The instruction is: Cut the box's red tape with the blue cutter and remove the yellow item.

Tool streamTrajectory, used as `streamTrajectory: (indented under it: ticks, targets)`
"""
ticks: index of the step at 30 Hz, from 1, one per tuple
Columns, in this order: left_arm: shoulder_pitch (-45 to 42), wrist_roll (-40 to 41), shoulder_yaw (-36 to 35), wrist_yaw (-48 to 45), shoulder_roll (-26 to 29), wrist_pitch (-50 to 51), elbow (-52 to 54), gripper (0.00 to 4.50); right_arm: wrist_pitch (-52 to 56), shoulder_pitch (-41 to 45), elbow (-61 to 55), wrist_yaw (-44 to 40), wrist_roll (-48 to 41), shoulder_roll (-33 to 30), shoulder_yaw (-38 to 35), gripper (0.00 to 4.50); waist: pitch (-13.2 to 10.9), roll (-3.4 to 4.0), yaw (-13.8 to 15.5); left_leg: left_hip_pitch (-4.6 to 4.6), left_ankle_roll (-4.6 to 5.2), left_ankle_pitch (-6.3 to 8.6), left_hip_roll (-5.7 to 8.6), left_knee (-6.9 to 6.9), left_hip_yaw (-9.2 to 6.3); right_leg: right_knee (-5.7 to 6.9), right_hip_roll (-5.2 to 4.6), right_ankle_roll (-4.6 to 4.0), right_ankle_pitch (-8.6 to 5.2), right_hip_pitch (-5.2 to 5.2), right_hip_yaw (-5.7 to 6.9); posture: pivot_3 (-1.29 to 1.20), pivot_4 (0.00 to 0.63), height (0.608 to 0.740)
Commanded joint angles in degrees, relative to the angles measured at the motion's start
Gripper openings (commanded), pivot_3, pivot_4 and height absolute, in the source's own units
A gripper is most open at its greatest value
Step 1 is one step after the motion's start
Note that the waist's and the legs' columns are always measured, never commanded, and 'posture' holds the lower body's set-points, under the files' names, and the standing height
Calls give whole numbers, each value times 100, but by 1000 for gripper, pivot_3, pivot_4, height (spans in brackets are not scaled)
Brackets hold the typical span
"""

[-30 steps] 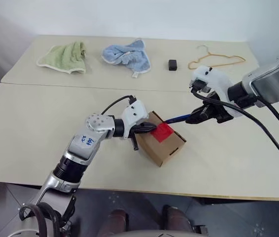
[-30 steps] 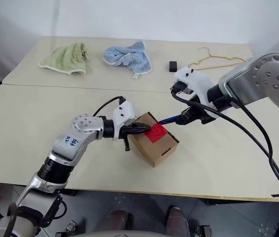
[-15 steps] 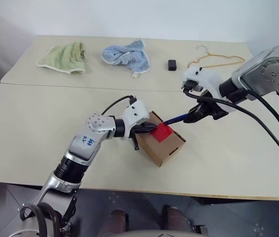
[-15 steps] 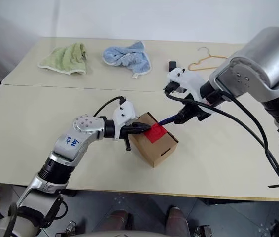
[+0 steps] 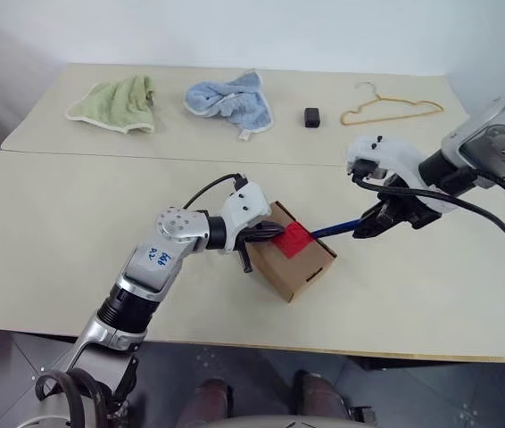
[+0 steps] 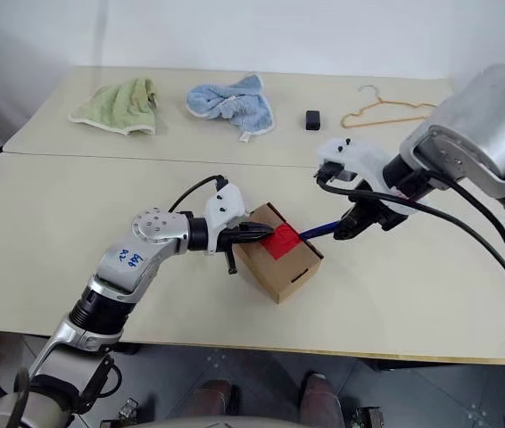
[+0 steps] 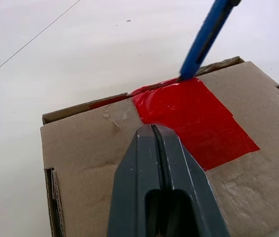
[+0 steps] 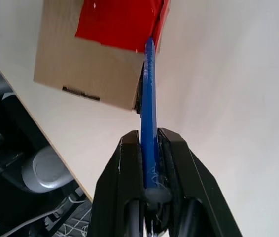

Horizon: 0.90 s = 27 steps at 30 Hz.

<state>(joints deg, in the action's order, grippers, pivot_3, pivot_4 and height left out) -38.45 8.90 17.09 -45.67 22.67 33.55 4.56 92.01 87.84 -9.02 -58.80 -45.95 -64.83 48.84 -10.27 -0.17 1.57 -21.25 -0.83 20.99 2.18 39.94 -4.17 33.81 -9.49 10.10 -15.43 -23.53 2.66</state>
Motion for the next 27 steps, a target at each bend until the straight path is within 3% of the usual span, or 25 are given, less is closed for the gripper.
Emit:
streamTrajectory:
  ticks: [1,5,8,14,18,23,27]
  targets:
    - [249,-198,380,-21,27,276,-178,0,49,-84,-280,-261,-130,-156,-9,168,0,-1,0,0,0,0,0,0,0,0,0,0,0,0,0,0,150,740]
    - [276,-195,345,-20,76,267,-121,0,49,-513,-558,-322,-222,-665,-341,168,0,-1,8,0,-1,1,0,0,0,0,0,0,0,-1,0,0,150,740]
    - [333,-114,195,-35,126,182,-56,0,49,-875,-537,-403,-447,-852,-1027,168,0,-1,0,-2,2,5,0,0,3,-4,0,0,0,-1,0,0,150,740]
    - [230,567,-547,-422,65,-296,111,0,-658,-1981,-243,-605,-385,-1346,-2927,168,-1,-1,-3,-4,1,4,-2,0,8,-4,0,0,0,-4,-1,0,150,740]
    - [51,900,-1063,-703,204,-684,-7,0,-1743,-3443,154,-801,-306,-1603,-4495,168,-5,-7,5,-8,1,4,-3,3,10,-3,0,0,0,-6,0,0,150,740]
    - [-146,1667,-1868,-1236,755,-344,-7,0,-3054,-5644,1037,-180,89,-561,-7106,168,-6,-12,-13,-4,1,4,-4,8,15,4,0,3,1,-2,0,0,150,740]
    - [431,1913,-2319,-1767,1613,-255,38,0,-4970,-6997,1580,399,1068,413,-7799,168,-1,-5,-64,10,-2,3,-10,1,23,6,1,2,1,-4,12,0,150,740]
